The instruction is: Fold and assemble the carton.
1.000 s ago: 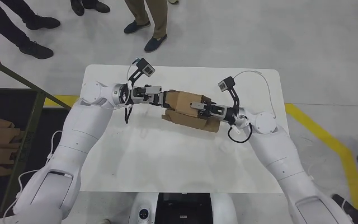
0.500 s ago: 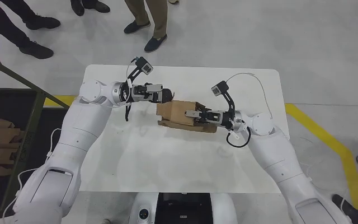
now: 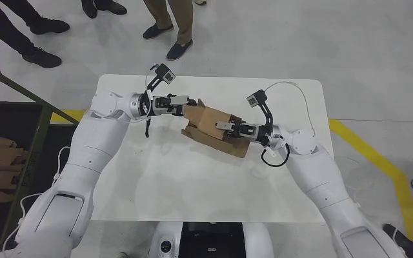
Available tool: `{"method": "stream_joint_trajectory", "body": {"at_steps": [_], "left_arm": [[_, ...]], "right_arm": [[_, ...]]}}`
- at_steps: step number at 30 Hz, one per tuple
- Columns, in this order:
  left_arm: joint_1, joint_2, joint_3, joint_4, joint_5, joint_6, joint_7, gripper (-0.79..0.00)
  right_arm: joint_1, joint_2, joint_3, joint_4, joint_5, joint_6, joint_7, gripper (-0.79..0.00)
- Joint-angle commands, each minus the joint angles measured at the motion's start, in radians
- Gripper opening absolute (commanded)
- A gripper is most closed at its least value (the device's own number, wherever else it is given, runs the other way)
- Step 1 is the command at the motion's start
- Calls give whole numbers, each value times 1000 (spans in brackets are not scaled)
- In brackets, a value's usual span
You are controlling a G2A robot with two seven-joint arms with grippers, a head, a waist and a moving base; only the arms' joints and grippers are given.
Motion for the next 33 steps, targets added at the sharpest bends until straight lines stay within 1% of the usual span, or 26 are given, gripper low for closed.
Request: {"method": "stream_joint_trajectory", "body": {"at_steps": [1, 8, 19, 24, 30, 33], "left_arm": [[5, 0, -2, -6, -5, 1, -1, 0], [35, 3, -3, -53, -15, 12, -12, 0], [62, 7, -12, -90, -13, 22, -22, 0], [61, 4, 2, -97, -14, 30, -27, 0], [53, 0, 17, -96, -5, 35, -27, 0], [52, -1, 18, -94, -5, 37, -26, 0]], "right_arm": [[-3, 2, 10, -2, -1, -1, -14, -785], [-12, 4, 26, -5, -13, -3, -59, -785], [-4, 4, 42, 7, -53, -8, -123, -785], [3, 1, 37, 6, -66, -10, -150, -785], [0, -4, 36, 2, -78, -14, -211, -785], [-5, -4, 38, -8, -82, -13, -220, -785]]}}
